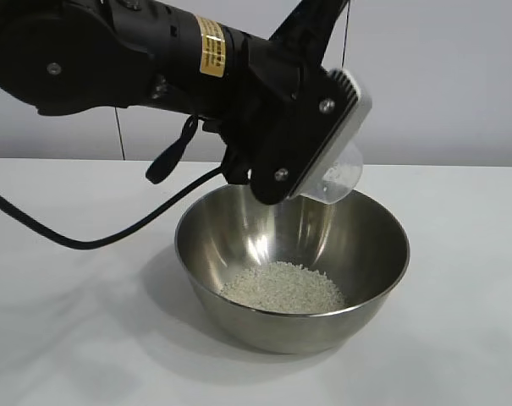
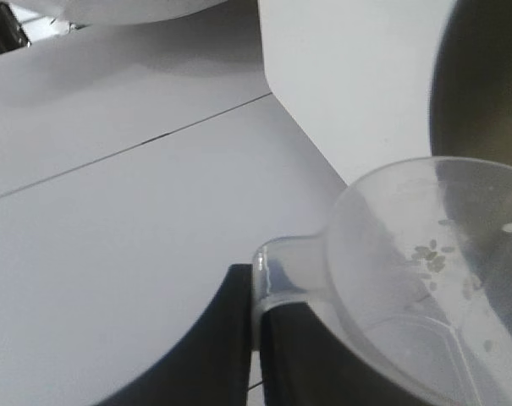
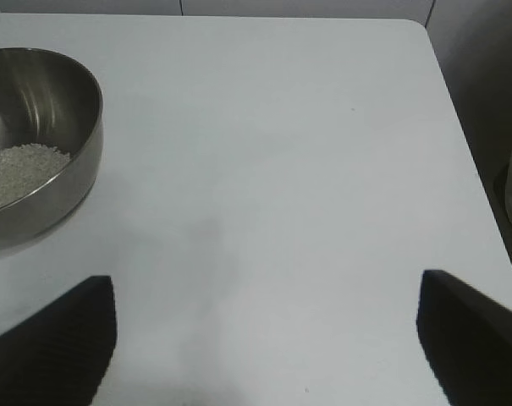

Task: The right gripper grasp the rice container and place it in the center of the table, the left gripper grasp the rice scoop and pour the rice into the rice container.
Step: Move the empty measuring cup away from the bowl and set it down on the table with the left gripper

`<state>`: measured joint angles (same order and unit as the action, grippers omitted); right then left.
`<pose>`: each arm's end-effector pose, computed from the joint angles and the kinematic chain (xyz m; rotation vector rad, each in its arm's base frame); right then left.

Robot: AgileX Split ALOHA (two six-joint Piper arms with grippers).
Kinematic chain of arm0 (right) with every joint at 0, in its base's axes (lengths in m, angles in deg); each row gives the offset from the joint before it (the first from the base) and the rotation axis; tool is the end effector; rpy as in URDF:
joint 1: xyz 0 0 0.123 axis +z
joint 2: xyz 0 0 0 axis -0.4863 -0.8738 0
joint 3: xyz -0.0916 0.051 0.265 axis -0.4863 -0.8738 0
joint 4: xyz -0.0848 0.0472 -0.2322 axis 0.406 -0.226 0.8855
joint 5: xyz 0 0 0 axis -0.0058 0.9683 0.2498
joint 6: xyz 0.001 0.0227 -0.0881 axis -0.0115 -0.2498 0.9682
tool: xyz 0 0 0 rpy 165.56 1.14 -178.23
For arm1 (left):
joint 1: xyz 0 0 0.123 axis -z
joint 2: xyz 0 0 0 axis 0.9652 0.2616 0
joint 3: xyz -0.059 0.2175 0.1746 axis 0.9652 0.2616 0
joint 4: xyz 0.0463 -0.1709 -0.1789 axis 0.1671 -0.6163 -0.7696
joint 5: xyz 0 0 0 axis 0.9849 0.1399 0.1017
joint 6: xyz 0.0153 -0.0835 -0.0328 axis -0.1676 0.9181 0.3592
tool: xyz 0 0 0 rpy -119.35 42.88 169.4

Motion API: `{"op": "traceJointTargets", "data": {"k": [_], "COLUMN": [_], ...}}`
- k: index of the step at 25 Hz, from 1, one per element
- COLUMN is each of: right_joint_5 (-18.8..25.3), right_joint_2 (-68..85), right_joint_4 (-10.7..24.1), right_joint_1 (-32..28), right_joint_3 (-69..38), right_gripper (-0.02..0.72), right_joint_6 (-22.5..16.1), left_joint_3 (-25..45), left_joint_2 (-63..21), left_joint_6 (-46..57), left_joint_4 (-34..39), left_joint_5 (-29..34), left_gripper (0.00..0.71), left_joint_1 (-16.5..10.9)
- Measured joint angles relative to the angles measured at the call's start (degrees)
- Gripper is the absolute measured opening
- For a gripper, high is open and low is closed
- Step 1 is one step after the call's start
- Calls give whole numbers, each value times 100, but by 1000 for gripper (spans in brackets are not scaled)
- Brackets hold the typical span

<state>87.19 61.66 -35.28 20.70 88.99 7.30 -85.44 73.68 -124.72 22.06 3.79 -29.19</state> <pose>-0.0050 0.0047 0.2664 -0.0132 2.0890 -0.1259 0.2645 -0.2997 0.2245 1.8448 0.3362 0.4975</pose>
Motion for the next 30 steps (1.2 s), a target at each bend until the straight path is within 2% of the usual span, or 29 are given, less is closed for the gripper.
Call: {"op": "traceJointTargets", "data": {"k": [6, 13, 17, 19, 23, 30], "right_joint_5": [0, 0, 0, 0, 0, 0], "right_joint_2": [0, 0, 0, 0, 0, 0], "right_joint_4": [0, 0, 0, 0, 0, 0], "right_joint_1": [0, 0, 0, 0, 0, 0], "right_joint_3": [0, 0, 0, 0, 0, 0], "right_gripper": [662, 662, 662, 662, 662, 662], "right_joint_6": [0, 0, 0, 0, 0, 0], "left_joint_3": [0, 0, 0, 0, 0, 0], "left_joint_2": [0, 0, 0, 0, 0, 0], "left_joint_6": [2033, 3679, 5571, 6110, 6358, 6386], "left_joint_4": [14, -36, -1033, -1732, -2756, -3902], "left_joint_5": [-502, -562, -569, -619, -645, -639], "left_gripper": [9, 9, 9, 9, 9, 9], "left_joint_1": [0, 0, -33, -113, -445, -1117]}}
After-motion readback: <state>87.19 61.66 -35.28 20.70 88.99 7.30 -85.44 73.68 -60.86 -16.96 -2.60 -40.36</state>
